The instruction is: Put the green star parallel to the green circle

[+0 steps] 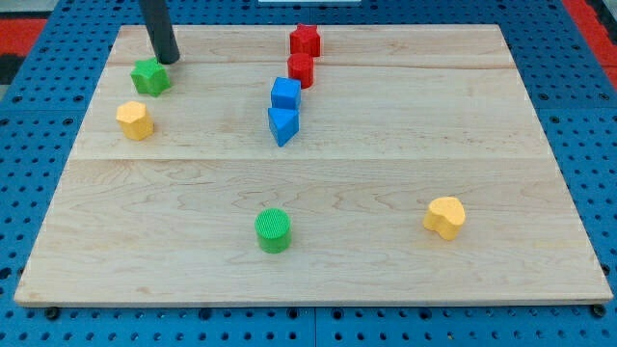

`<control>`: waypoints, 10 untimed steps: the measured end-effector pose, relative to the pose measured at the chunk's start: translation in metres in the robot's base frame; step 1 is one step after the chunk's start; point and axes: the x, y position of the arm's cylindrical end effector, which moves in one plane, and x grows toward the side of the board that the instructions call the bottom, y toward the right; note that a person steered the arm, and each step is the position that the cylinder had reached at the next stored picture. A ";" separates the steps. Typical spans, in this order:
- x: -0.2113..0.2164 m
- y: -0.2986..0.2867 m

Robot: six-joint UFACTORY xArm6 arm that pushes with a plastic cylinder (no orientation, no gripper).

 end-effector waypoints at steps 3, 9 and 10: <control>0.039 0.010; 0.126 0.058; 0.118 0.056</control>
